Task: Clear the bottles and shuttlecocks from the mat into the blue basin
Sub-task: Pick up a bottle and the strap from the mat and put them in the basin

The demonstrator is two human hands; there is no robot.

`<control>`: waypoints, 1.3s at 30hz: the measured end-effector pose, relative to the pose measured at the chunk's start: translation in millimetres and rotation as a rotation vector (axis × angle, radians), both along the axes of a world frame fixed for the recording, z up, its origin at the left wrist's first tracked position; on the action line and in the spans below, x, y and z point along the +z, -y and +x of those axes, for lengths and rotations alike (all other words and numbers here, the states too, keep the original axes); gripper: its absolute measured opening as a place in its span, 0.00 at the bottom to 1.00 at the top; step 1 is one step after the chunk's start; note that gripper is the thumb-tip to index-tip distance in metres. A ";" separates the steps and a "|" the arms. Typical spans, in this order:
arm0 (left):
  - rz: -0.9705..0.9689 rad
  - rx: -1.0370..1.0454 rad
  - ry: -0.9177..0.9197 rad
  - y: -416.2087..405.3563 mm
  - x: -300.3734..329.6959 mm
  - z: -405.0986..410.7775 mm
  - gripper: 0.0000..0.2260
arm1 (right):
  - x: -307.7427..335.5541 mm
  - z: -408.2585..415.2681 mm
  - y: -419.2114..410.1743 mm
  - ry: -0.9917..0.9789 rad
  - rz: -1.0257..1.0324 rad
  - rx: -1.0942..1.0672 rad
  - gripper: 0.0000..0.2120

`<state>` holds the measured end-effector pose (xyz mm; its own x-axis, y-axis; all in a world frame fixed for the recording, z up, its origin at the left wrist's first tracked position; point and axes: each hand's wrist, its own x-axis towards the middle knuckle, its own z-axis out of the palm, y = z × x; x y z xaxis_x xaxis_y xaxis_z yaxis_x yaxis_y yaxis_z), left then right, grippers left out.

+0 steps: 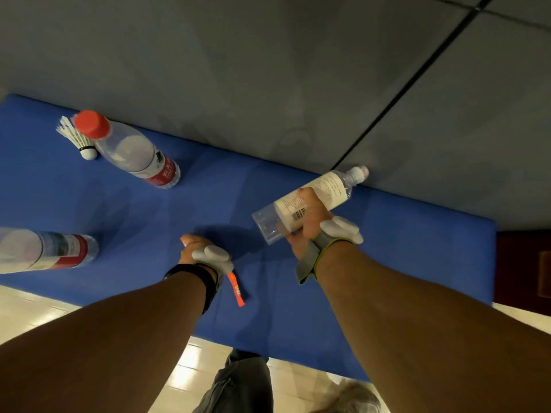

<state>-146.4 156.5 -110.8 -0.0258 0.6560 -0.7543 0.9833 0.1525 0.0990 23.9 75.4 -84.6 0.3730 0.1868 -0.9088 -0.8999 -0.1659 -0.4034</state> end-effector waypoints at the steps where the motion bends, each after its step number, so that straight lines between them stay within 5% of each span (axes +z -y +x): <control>1: 0.037 -0.001 -0.003 1.3 2.6 3.3 0.35 | 0.2 1.4 4.4 -0.010 -0.008 0.017 0.07; 8: -0.027 0.023 0.072 -2.2 10.1 28.8 0.24 | 7.7 15.8 42.0 0.034 -0.038 0.056 0.08; 15: 0.127 -0.356 0.090 -0.9 78.4 77.8 0.07 | 48.8 33.0 79.0 0.097 -0.038 0.126 0.13; 23: 0.183 -0.273 0.182 26.7 103.2 118.8 0.14 | 90.5 52.1 126.8 0.189 -0.026 0.173 0.12; 34: 0.102 -0.406 0.222 140.0 93.5 154.8 0.14 | 96.5 67.6 251.9 0.158 -0.009 0.068 0.14; 39: 0.032 -0.626 0.273 225.9 98.5 210.4 0.11 | 92.6 88.9 357.4 0.202 -0.025 -0.073 0.11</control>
